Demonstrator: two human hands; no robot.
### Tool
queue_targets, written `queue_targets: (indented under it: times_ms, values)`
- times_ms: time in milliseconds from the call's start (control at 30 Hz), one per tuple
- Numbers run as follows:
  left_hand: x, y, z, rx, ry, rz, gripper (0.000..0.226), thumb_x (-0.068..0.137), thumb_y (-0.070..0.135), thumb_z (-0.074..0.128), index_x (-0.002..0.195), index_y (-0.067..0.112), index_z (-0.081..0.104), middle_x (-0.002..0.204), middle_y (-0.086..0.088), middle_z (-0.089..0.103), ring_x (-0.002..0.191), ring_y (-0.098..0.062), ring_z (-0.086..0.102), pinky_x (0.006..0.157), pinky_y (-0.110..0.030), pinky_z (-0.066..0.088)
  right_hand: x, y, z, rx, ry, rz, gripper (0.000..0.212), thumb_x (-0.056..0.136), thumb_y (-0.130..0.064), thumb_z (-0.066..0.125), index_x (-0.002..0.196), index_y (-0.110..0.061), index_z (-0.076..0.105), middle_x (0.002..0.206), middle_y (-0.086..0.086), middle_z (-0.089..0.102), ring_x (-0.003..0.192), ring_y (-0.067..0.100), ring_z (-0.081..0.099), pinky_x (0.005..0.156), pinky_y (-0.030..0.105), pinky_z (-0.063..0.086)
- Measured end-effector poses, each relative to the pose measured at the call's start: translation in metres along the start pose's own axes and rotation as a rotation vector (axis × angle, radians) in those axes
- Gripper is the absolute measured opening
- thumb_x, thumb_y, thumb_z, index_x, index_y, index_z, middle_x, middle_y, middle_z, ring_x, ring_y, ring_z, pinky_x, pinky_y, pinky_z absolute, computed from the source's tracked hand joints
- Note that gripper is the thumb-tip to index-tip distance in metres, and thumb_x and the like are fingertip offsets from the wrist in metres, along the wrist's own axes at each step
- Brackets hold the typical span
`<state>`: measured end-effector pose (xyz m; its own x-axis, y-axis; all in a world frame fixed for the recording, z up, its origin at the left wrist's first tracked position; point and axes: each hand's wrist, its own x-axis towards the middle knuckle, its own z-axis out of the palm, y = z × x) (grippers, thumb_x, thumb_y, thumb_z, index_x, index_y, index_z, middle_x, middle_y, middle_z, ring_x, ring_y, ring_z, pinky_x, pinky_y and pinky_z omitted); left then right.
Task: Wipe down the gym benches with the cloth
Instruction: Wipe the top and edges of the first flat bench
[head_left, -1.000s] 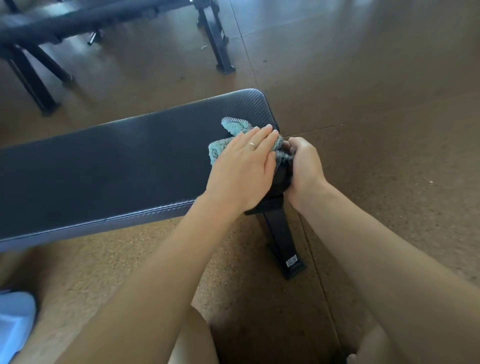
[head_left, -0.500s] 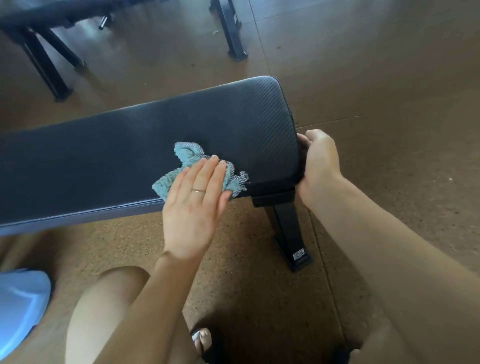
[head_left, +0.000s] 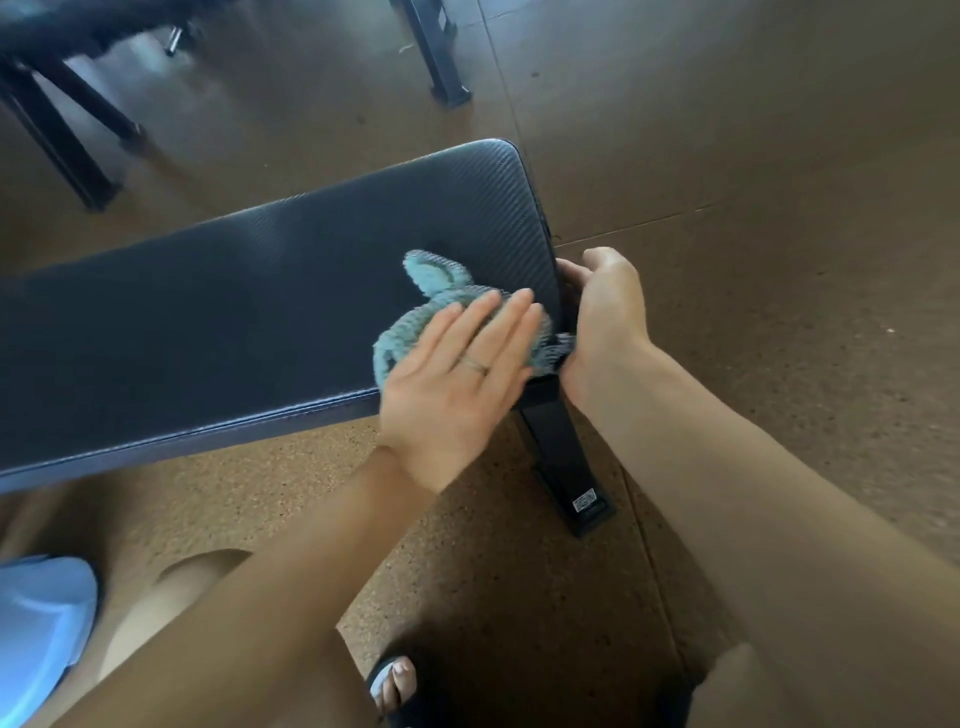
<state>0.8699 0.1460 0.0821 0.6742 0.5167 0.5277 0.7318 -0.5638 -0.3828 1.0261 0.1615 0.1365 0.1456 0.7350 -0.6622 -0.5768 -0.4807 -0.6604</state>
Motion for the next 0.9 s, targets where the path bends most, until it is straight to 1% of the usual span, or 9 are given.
queue_targets:
  times_ms: [133, 233, 300, 400, 467, 633, 700, 800, 900]
  values:
    - [0.025, 0.022, 0.007, 0.001, -0.016, 0.047, 0.048, 0.104, 0.027, 0.056, 0.148, 0.009, 0.048, 0.151, -0.008, 0.052, 0.141, -0.027, 0.048, 0.121, -0.039, 0.026, 0.006, -0.011, -0.012, 0.100, 0.016, 0.050, 0.057, 0.104, -0.053, 0.034, 0.118, -0.012, 0.072, 0.108, 0.017, 0.077, 0.101, 0.033, 0.075, 0.097, 0.049, 0.056]
    - [0.022, 0.018, 0.002, -0.024, -0.079, 0.092, 0.054, 0.104, 0.023, 0.055, 0.153, 0.007, 0.039, 0.157, -0.011, 0.044, 0.146, -0.029, 0.041, 0.123, -0.042, 0.023, 0.009, -0.012, -0.016, 0.117, 0.018, 0.063, 0.061, 0.103, -0.056, 0.035, 0.115, -0.009, 0.073, 0.110, 0.019, 0.077, 0.101, 0.037, 0.075, 0.097, 0.055, 0.056]
    - [0.011, 0.004, -0.006, -0.040, -0.129, 0.110, 0.058, 0.105, 0.022, 0.054, 0.156, 0.008, 0.031, 0.161, -0.011, 0.038, 0.148, -0.028, 0.036, 0.125, -0.042, 0.024, 0.006, -0.010, -0.014, 0.141, 0.016, 0.058, 0.059, 0.104, -0.054, 0.035, 0.116, -0.008, 0.070, 0.111, 0.019, 0.076, 0.103, 0.036, 0.074, 0.097, 0.054, 0.056]
    - [-0.016, -0.029, -0.017, 0.009, -0.172, 0.059, 0.056, 0.108, 0.031, 0.043, 0.158, 0.008, 0.029, 0.161, -0.010, 0.036, 0.148, -0.025, 0.037, 0.125, -0.040, 0.023, 0.000, -0.011, -0.010, 0.168, -0.004, 0.036, 0.057, 0.108, -0.049, 0.031, 0.123, -0.005, 0.065, 0.117, 0.017, 0.072, 0.109, 0.032, 0.069, 0.099, 0.051, 0.055]
    - [-0.028, -0.047, -0.022, 0.051, -0.202, 0.075, 0.055, 0.109, 0.031, 0.042, 0.157, 0.005, 0.031, 0.161, -0.012, 0.036, 0.148, -0.026, 0.036, 0.124, -0.041, 0.024, -0.004, -0.011, -0.007, 0.166, -0.009, 0.025, 0.057, 0.109, -0.047, 0.030, 0.125, -0.005, 0.064, 0.117, 0.015, 0.072, 0.110, 0.031, 0.068, 0.102, 0.050, 0.053]
    - [-0.006, -0.037, -0.019, 0.007, -0.183, 0.148, 0.047, 0.111, 0.024, 0.041, 0.152, 0.001, 0.041, 0.157, -0.014, 0.041, 0.144, -0.028, 0.043, 0.116, -0.044, 0.040, -0.002, -0.011, -0.005, 0.177, 0.006, 0.039, 0.056, 0.108, -0.048, 0.031, 0.121, -0.006, 0.066, 0.112, 0.014, 0.073, 0.103, 0.029, 0.069, 0.098, 0.048, 0.055]
    - [0.004, -0.035, -0.019, -0.037, -0.206, 0.176, 0.047, 0.112, 0.025, 0.038, 0.152, 0.002, 0.040, 0.158, -0.013, 0.040, 0.145, -0.027, 0.042, 0.117, -0.043, 0.039, 0.000, -0.014, -0.008, 0.182, 0.012, 0.053, 0.057, 0.109, -0.048, 0.031, 0.117, -0.005, 0.067, 0.110, 0.015, 0.073, 0.102, 0.029, 0.069, 0.095, 0.047, 0.056]
    - [0.023, -0.028, -0.024, -0.098, -0.241, 0.215, 0.047, 0.112, 0.027, 0.033, 0.154, 0.005, 0.039, 0.159, -0.012, 0.039, 0.146, -0.026, 0.039, 0.120, -0.042, 0.034, 0.004, -0.017, -0.008, 0.122, -0.005, 0.071, 0.054, 0.109, -0.047, 0.030, 0.109, -0.007, 0.067, 0.097, 0.014, 0.075, 0.093, 0.028, 0.071, 0.084, 0.043, 0.057]
    - [0.053, -0.014, -0.023, -0.143, -0.315, 0.276, 0.046, 0.110, 0.027, 0.033, 0.149, 0.009, 0.048, 0.155, -0.010, 0.046, 0.146, -0.025, 0.041, 0.123, -0.040, 0.028, 0.015, -0.023, -0.010, 0.081, 0.027, 0.078, 0.056, 0.109, -0.047, 0.032, 0.109, -0.006, 0.071, 0.101, 0.016, 0.076, 0.094, 0.028, 0.073, 0.089, 0.042, 0.058]
